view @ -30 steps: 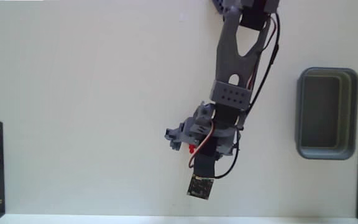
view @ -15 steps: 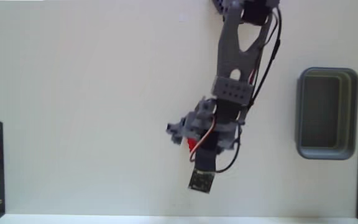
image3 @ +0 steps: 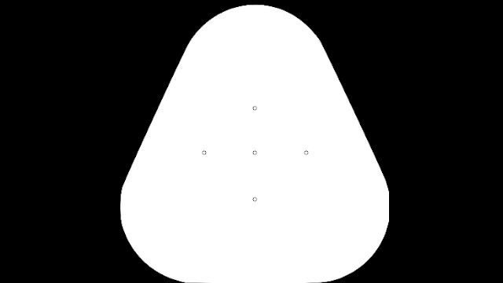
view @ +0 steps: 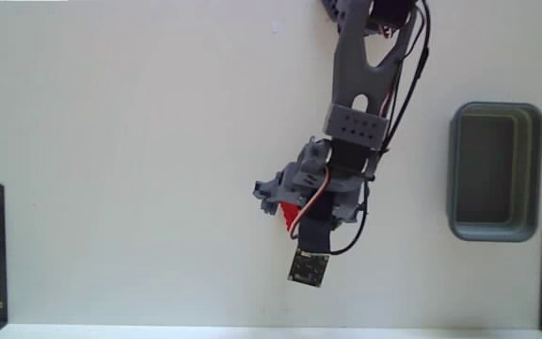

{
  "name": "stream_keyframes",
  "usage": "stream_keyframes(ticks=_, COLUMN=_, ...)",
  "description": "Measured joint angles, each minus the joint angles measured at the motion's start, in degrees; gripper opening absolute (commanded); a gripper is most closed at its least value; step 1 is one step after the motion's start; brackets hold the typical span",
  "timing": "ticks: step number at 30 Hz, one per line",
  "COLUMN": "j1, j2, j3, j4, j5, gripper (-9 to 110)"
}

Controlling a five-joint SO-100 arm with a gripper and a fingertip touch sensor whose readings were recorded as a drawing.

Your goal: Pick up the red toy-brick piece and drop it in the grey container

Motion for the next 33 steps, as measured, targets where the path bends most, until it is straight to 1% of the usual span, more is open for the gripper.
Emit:
stream_keyframes(ticks=9, j1=0.0, j2=0.0, j3=0.09, j4=0.0, j5=0.0, gripper=110)
stream_keyframes(ticks=33, j1=0.0, j2=0.35, j3=9.84, j4=-9.84, j5=0.0, gripper=110)
